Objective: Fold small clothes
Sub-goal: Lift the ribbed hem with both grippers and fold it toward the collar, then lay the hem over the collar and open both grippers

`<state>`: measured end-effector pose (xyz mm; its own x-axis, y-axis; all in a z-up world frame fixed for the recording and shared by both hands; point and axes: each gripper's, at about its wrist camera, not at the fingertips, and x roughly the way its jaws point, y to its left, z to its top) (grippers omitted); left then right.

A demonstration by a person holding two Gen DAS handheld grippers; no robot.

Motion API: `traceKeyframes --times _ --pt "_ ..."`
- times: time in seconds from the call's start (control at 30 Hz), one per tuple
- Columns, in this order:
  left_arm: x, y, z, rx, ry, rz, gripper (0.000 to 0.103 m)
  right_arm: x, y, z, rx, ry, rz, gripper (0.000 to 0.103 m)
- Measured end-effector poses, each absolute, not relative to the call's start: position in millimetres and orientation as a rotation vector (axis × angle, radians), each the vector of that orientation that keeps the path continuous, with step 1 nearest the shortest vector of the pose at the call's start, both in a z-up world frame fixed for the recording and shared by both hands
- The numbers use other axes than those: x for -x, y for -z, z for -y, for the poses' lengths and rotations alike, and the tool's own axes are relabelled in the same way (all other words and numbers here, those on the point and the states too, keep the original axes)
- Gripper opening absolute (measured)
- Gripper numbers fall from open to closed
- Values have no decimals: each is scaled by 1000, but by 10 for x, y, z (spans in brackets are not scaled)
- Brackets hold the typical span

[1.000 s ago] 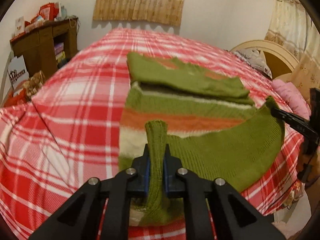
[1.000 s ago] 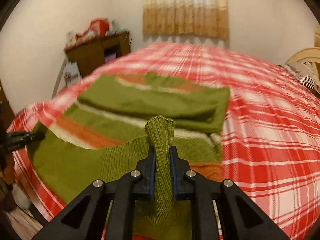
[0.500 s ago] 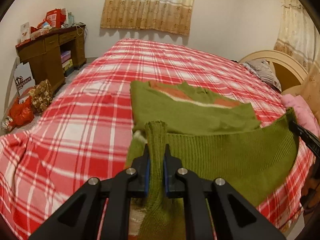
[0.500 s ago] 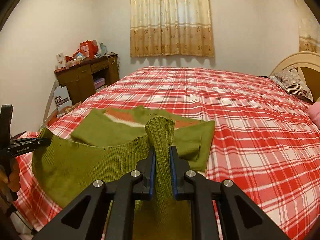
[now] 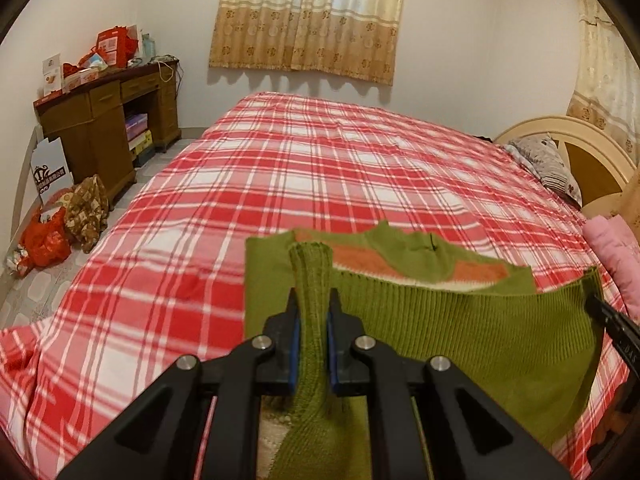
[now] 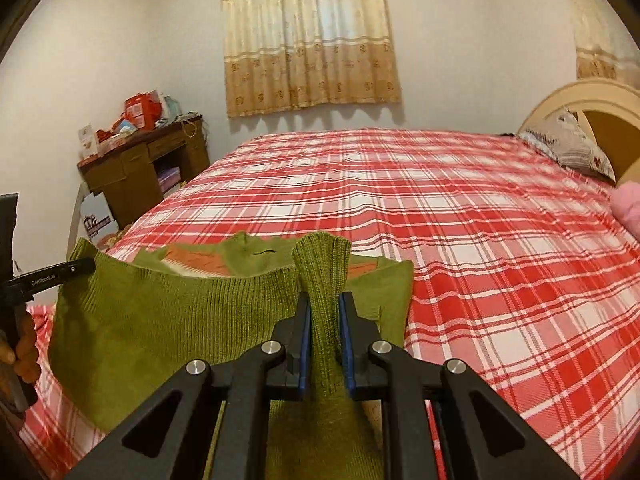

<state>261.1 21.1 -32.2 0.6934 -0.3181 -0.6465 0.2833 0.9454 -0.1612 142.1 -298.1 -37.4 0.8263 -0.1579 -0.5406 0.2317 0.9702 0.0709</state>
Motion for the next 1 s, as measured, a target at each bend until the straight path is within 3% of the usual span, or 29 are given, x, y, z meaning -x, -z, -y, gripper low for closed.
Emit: traceKeyframes --times 0.47,0.73,0.87,1.0 --pt "-3350 398 33 112 278 -744 11 -2325 479 3434 -166 271 -589 13" --pt "-3749 809 269 49 166 -792 11 -2866 1030 3607 -93 356 -695 13" --pt "-3837 1055 228 70 121 -861 22 -2945 1158 3665 -118 356 -746 14" --pt "-3828 1054 189 79 86 -864 38 -2924 1191 3764 -178 360 -753 37"
